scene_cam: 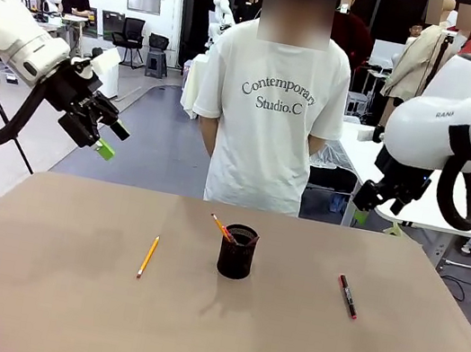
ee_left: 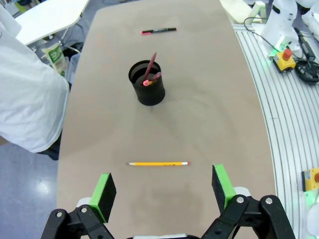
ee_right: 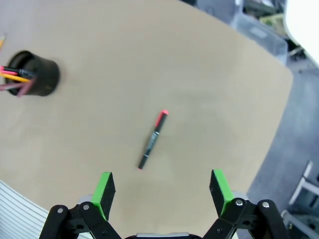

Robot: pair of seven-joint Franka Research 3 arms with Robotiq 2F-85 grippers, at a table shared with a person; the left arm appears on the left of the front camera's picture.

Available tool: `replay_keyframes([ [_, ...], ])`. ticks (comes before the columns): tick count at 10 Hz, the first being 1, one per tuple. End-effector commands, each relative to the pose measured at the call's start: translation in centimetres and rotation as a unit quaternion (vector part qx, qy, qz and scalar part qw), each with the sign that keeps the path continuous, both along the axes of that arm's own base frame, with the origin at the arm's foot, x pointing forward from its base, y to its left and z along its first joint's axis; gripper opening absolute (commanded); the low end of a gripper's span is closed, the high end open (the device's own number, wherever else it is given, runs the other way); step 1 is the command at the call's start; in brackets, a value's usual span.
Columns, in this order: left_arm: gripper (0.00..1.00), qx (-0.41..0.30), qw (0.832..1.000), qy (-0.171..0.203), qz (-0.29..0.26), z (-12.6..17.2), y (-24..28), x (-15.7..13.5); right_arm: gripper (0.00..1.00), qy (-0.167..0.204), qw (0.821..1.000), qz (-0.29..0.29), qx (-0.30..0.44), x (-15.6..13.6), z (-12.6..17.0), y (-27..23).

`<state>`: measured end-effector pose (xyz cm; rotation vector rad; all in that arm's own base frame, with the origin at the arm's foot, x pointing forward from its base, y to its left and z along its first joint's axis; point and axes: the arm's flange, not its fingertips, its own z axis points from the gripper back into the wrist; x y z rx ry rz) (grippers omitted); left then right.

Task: Place the pens into the pen holder.
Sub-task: Pick up a writing instrument from the table and place it into the Pen holder.

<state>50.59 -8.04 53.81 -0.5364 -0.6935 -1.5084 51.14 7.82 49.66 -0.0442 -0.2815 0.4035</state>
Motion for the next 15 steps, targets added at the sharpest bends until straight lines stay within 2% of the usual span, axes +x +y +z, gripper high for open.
replay_keyframes([
  [1,1.0,0.001,1.0,0.003,0.006,0.3,-0.1,0.0,1.0,0.018,0.999,-0.029,-0.036,-0.3,-1.3,0.3],
  [2,1.0,0.001,1.0,0.003,0.006,0.3,-0.1,0.0,1.0,0.033,0.999,-0.022,-0.022,-0.2,-2.0,0.0],
  [3,1.0,0.001,1.0,0.003,0.006,0.3,-0.1,0.0,1.0,0.008,1.0,-0.011,-0.016,-0.1,-0.7,-0.4],
  [7,1.0,0.001,1.0,0.003,0.006,0.3,-0.1,0.0,1.0,0.017,1.0,-0.013,-0.019,-0.2,-1.2,-0.4],
  [8,1.0,0.001,1.0,0.003,0.006,0.3,-0.1,0.0,1.0,0.031,0.994,-0.09,-0.044,1.6,-3.4,0.3],
  [11,1.0,0.001,1.0,0.003,0.006,0.3,-0.1,0.0,1.0,0.042,0.982,-0.181,-0.025,4.1,-7.5,1.5],
  [12,1.0,0.001,1.0,0.003,0.006,0.3,-0.1,0.0,1.0,0.025,0.978,-0.203,-0.031,4.0,-8.8,1.4],
  [15,1.0,0.001,1.0,0.003,0.006,0.3,-0.1,0.0,1.0,0.003,0.979,-0.204,0.008,4.2,-11.6,0.6],
])
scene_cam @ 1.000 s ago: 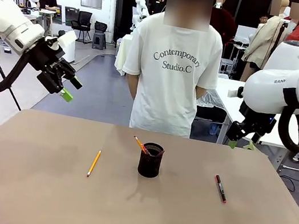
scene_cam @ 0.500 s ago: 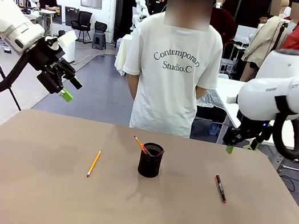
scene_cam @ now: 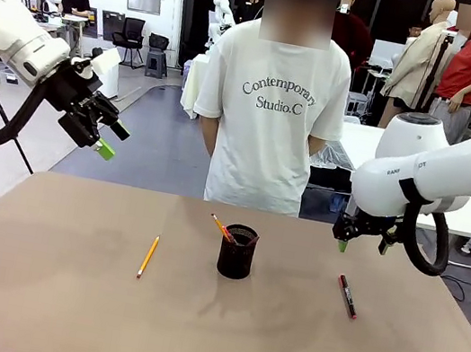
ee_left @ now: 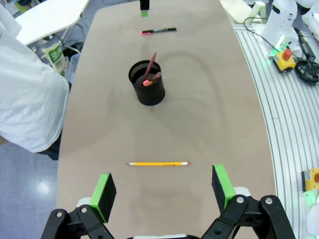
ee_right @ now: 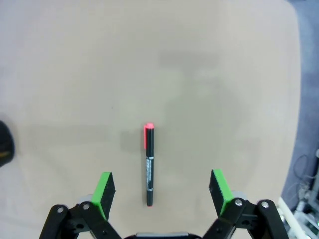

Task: Place the pens into the pen holder.
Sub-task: Pick up a writing instrument from the table and place it into the Pen holder.

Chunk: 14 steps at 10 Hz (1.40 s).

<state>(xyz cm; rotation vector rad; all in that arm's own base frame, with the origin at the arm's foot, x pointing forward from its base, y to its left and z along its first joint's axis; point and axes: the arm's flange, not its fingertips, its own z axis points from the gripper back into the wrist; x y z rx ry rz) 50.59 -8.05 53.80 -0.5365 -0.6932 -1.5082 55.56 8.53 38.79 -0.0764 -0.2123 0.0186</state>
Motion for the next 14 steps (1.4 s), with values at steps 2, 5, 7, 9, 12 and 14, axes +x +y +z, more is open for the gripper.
replay_keyframes([
  [2,1.0,0.001,1.0,0.003,0.006,0.3,-0.1,0.0,1.0,-0.008,1.0,-0.018,-0.004,0.2,-1.9,-0.7],
  [5,1.0,0.001,1.0,0.003,0.006,0.3,-0.1,0.0,1.0,-0.001,1.0,-0.004,0.003,0.2,-1.3,-0.5],
  [7,1.0,0.001,1.0,0.003,0.006,0.3,-0.1,0.0,1.0,-0.001,1.0,-0.004,0.003,0.2,-1.3,-0.5],
  [9,1.0,0.001,1.0,0.003,0.006,0.3,-0.1,0.0,1.0,0.001,1.0,-0.003,0.025,1.4,-2.0,-1.1],
  [12,1.0,0.001,1.0,0.003,0.006,0.3,-0.1,0.0,1.0,0.04,0.998,-0.007,0.052,2.1,-4.3,-1.6],
  [14,1.0,0.001,1.0,0.003,0.006,0.3,-0.1,0.0,1.0,0.05,0.998,0.011,0.036,2.8,-5.5,-1.6],
])
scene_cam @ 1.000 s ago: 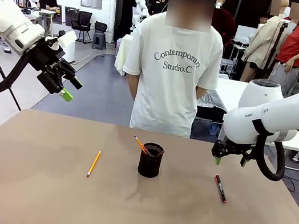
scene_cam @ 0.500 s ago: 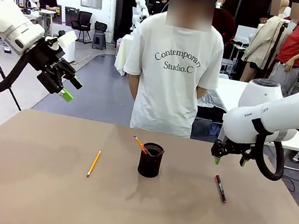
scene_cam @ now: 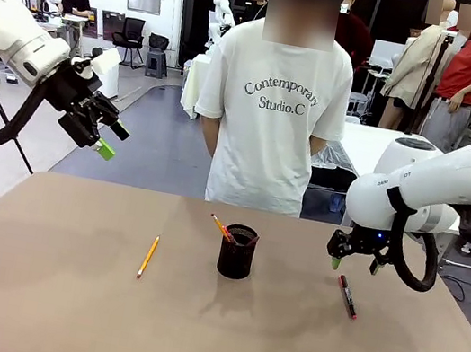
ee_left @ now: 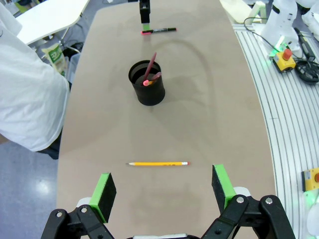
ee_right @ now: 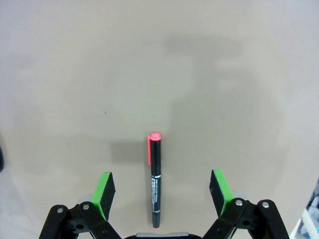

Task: Place the pens into the pen holder.
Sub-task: Pick up a writing instrument from the table and place it into the Pen holder.

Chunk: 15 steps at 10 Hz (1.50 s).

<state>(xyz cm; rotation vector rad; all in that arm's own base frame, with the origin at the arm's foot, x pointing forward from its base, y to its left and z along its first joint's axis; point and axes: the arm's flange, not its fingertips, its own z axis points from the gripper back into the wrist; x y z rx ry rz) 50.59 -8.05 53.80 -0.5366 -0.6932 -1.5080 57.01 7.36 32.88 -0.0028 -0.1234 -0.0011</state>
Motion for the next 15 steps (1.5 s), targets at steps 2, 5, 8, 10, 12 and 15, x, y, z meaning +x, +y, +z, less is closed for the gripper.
replay_keyframes([
  [2,1.0,0.001,1.0,0.003,0.006,0.3,-0.1,0.0,1.0,0.009,1.0,0.016,0.002,1.1,-0.7,-0.1],
  [5,1.0,0.001,1.0,0.003,0.006,0.3,-0.1,0.0,0.82,0.007,0.999,0.037,0.006,2.0,-1.2,-0.8],
  [8,1.0,0.001,1.0,0.003,0.006,0.3,-0.1,0.0,0.22,0.022,0.999,0.031,-0.001,2.6,-2.2,-1.0],
  [10,1.0,0.001,1.0,0.003,0.006,0.3,-0.1,0.0,0.0,0.031,0.999,0.027,0.0,2.6,-3.1,-0.8],
  [12,1.0,0.001,1.0,0.003,0.006,0.3,-0.1,0.0,0.0,0.033,0.999,0.029,0.001,2.8,-3.1,-0.9],
  [15,1.0,0.001,1.0,0.003,0.006,0.3,-0.1,0.0,0.0,0.04,0.999,0.027,0.007,2.6,-3.2,-0.8],
])
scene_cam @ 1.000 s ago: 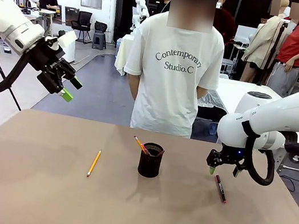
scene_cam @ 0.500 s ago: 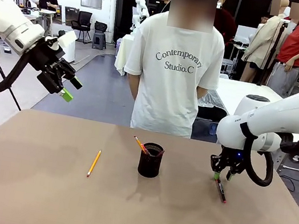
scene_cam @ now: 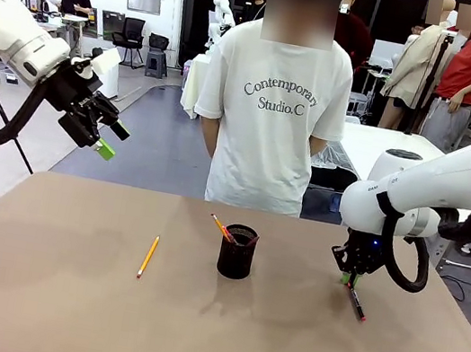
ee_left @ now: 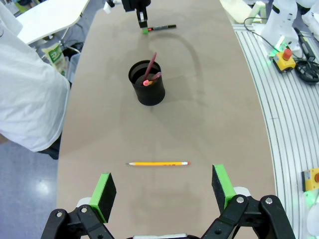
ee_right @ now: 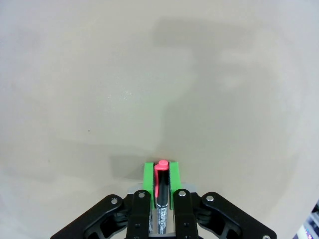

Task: Place the pens into the pen holder.
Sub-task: Pick up a writing instrument from the table and place it into the Pen holder.

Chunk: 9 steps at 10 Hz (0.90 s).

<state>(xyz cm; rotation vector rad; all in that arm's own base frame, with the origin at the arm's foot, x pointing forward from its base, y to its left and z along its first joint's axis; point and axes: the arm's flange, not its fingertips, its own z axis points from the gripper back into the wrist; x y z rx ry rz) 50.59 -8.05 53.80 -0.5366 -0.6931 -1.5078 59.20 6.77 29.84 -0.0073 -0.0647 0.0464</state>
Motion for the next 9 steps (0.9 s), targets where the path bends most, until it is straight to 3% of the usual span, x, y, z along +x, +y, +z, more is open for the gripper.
replay_keyframes([
  [1,1.0,0.001,1.0,0.003,0.006,0.3,-0.1,0.0,0.0,0.012,1.0,0.004,0.01,0.6,0.1,-0.3],
  [3,1.0,0.001,1.0,0.003,0.006,0.3,-0.1,0.0,0.0,0.007,1.0,0.014,0.02,0.1,0.8,-0.3],
  [6,1.0,0.001,1.0,0.003,0.006,0.3,-0.1,0.0,0.0,-0.022,0.996,0.053,0.074,-0.7,5.1,0.3],
  [9,1.0,0.001,1.0,0.003,0.006,0.3,-0.1,0.0,0.0,-0.034,0.98,0.105,0.163,-1.6,9.2,0.8],
])
